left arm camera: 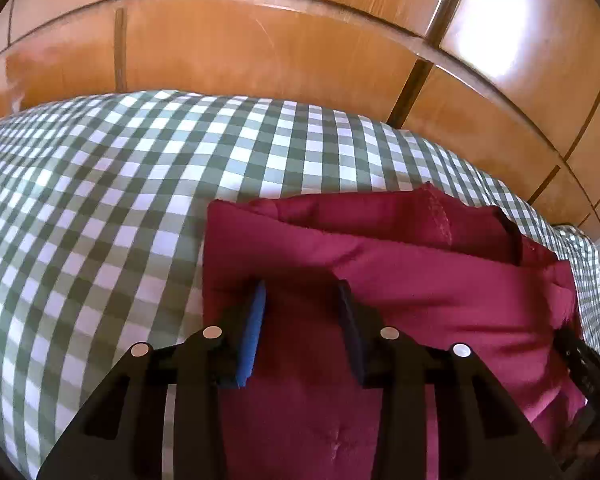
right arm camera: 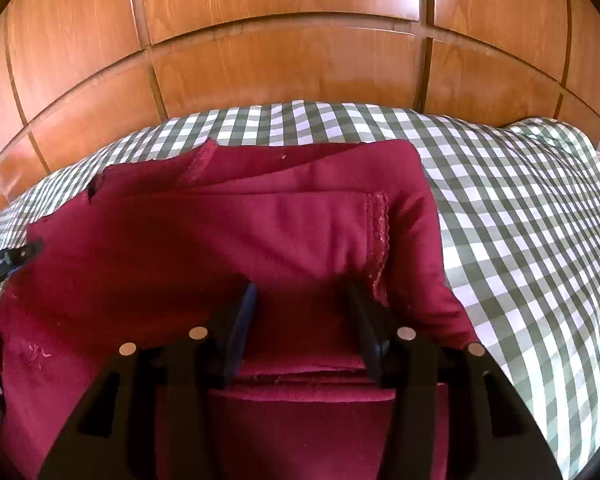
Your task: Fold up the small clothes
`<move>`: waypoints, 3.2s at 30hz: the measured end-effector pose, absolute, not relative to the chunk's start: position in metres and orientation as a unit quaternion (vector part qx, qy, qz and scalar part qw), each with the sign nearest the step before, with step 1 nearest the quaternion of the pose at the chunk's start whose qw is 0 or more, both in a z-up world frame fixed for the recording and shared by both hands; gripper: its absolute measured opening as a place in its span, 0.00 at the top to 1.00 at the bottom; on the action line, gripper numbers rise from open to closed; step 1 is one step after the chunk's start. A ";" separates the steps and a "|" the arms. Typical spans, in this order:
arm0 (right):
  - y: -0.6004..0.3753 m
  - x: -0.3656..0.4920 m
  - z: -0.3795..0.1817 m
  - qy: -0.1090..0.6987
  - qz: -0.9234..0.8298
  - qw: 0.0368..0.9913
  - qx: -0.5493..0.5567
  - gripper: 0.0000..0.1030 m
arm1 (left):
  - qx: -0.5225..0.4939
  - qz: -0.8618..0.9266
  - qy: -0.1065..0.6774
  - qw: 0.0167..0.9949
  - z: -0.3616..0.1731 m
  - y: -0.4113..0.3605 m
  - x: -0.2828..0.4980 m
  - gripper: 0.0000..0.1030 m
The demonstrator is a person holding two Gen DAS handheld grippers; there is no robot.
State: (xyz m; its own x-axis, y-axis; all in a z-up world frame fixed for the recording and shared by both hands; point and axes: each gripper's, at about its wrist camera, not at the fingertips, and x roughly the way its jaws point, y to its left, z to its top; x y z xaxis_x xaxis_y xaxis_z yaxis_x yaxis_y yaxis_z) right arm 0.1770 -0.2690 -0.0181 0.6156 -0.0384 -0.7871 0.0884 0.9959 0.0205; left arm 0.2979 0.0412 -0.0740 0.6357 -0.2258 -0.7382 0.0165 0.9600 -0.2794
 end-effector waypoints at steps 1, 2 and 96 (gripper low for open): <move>-0.269 0.177 -0.018 0.436 -0.035 0.899 0.029 0.54 | -0.120 -0.057 0.423 0.897 -0.070 0.041 0.292 0.64; -0.269 0.177 -0.018 0.436 -0.035 0.899 0.029 0.54 | -0.113 -0.047 0.422 0.898 -0.066 0.039 0.286 0.64; -0.352 0.026 0.028 0.489 0.039 0.818 0.301 0.91 | -0.266 -0.193 0.454 0.828 -0.046 0.110 0.141 0.97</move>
